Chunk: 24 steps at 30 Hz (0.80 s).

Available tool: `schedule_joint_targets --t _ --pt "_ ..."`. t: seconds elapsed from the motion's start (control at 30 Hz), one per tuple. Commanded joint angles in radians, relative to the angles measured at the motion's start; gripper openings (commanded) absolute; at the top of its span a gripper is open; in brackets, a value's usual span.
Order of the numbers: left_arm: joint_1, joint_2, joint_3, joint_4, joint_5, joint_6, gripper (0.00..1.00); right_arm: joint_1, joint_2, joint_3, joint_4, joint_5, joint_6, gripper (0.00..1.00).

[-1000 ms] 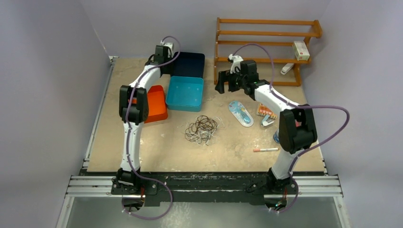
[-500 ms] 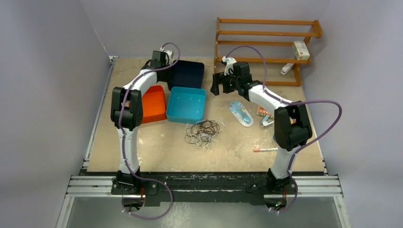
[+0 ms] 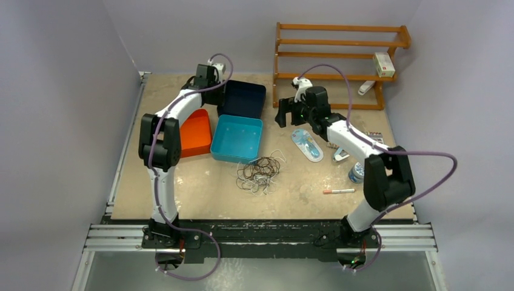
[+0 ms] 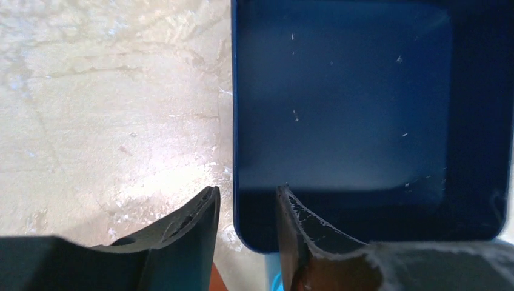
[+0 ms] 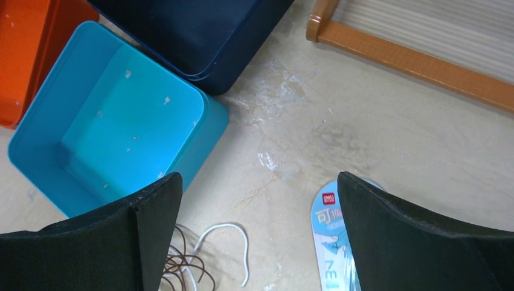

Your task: Untangle the cables

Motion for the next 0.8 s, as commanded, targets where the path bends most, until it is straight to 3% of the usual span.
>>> schedule_joint_targets --t 0.0,0.2,0.33,0.53,0.77 --pt "0.002 -0.16 -0.022 0.083 -0.035 -0.103 0.41 -0.002 -0.133 -0.079 0.108 0.099 0.065 0.99" --pt "0.002 -0.3 -0.096 0.102 -0.156 -0.214 0.58 -0.007 -0.227 -0.159 0.104 0.292 0.131 0.99" --pt "0.002 -0.415 -0.17 0.1 -0.19 -0.284 0.61 -0.022 -0.25 -0.154 -0.011 0.151 0.059 0.98" --pt "0.002 -0.603 -0.32 0.105 -0.234 -0.33 0.62 -0.019 -0.285 -0.197 -0.092 -0.012 -0.016 0.7" --pt "0.002 -0.777 -0.513 0.128 -0.223 -0.38 0.62 0.01 -0.247 -0.256 -0.102 -0.126 0.011 0.69"
